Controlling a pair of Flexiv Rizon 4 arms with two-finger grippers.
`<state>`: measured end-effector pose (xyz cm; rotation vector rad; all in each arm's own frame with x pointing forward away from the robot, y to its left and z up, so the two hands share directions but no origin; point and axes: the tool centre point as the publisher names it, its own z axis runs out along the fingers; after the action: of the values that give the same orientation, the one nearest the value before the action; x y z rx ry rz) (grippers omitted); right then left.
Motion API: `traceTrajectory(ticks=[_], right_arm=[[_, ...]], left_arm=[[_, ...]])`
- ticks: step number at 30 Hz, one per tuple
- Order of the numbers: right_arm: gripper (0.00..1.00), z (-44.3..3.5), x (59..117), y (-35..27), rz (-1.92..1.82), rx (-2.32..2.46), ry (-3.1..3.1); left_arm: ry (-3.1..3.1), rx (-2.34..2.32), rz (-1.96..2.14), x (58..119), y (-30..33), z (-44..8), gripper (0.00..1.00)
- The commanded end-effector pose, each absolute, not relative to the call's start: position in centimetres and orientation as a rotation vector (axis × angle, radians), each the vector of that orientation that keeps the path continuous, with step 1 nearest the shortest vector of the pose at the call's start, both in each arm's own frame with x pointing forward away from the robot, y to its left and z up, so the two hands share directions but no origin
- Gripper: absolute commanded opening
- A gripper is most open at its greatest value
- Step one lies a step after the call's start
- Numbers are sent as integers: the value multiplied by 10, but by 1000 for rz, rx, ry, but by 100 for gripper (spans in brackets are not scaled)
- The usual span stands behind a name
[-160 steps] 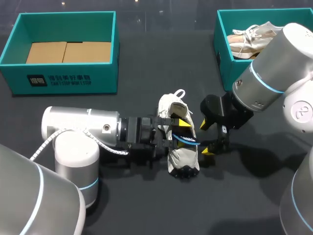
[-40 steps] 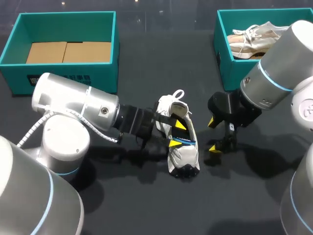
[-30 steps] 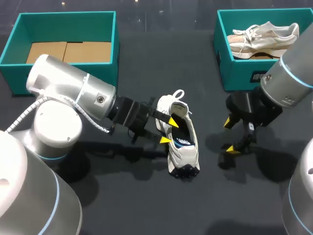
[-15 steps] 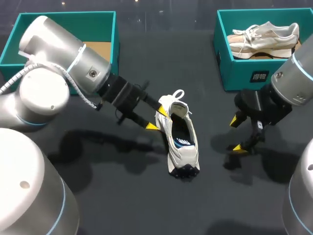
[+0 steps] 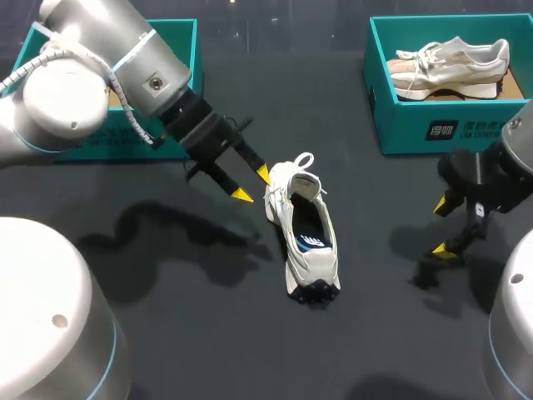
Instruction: Take the shoe out of the shoebox, open the shoe tongue, remove and reinsert the insole, then place the shoe into the shoebox
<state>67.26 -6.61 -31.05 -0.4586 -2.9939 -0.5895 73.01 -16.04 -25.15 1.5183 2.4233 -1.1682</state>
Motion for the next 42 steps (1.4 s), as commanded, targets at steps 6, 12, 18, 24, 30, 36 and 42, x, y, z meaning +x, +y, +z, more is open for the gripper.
traceTrajectory(ticks=[6,12,18,24,30,36,42], right_arm=[[100,-300,655,-81,-626,-467,-3021],[100,-300,655,-81,-626,-467,-3021],[100,-300,655,-81,-626,-467,-3021],[100,-300,655,-81,-626,-467,-3021],[100,-300,655,-81,-626,-467,-3021],[100,-300,655,-81,-626,-467,-3021],[100,-300,655,-81,-626,-467,-3021]], left_arm=[[2478,2015,-852,747,-164,-236,0],[2478,2015,-852,747,-164,-236,0],[2444,2094,-777,741,-167,-238,0],[2298,2292,-716,733,-181,-238,0],[2179,2387,-642,730,-183,-232,0],[2144,2453,-551,725,-198,-251,0],[2092,2576,-573,704,-225,-277,0]])
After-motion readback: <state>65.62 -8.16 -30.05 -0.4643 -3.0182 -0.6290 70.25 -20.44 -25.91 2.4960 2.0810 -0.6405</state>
